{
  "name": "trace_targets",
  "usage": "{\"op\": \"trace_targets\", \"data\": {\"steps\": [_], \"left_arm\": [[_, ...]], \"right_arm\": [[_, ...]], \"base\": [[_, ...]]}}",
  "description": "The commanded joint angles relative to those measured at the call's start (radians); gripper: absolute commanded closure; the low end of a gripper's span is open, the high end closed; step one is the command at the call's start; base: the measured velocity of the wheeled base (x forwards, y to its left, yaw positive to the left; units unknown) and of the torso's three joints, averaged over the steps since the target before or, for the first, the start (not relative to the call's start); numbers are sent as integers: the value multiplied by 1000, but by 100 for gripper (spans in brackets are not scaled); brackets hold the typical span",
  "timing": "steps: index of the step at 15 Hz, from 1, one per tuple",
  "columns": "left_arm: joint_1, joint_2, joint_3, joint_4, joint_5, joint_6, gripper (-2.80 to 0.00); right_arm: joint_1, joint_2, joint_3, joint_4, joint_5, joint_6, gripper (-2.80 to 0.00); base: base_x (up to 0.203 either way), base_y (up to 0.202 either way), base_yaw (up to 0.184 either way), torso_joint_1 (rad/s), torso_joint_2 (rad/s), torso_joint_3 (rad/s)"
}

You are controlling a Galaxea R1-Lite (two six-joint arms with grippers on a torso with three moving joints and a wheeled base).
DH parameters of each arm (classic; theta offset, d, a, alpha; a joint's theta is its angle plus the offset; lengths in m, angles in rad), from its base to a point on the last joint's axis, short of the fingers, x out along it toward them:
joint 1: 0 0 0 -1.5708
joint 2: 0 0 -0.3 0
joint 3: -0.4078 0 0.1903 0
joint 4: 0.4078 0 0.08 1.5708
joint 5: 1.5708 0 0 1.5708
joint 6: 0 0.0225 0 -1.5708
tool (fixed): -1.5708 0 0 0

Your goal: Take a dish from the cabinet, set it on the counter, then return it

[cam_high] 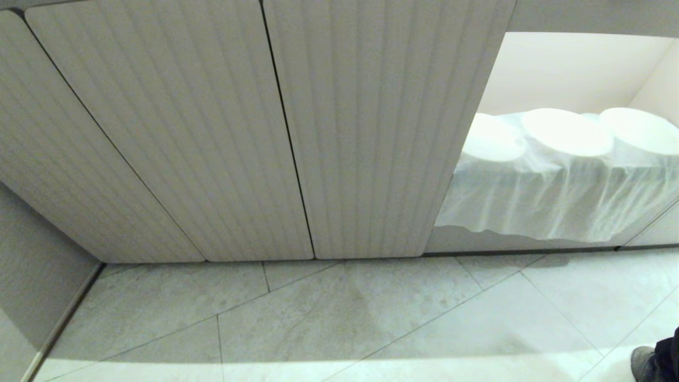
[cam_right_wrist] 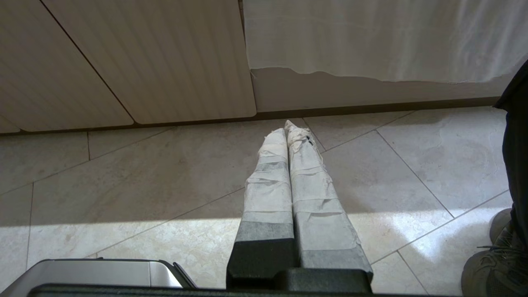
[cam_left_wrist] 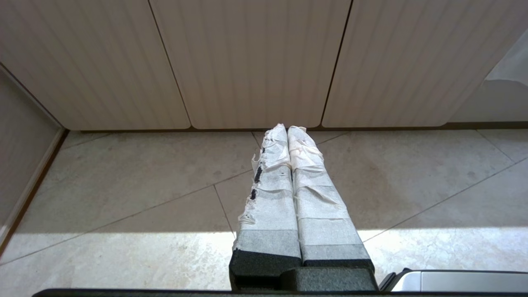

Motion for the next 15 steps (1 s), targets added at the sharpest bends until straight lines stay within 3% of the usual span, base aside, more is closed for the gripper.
{"op": "trace_targets", "data": {"steps": [1, 15], "left_arm": [[0, 0, 0, 0, -1, 0, 0], [0, 0, 0, -1, 0, 0, 0]], "right_arm": [[0, 2, -1, 0, 1, 0, 0], [0, 2, 0, 0, 1, 4, 0]], "base": [[0, 0, 0, 0, 0, 0], [0, 0, 0, 0, 0, 0]]}}
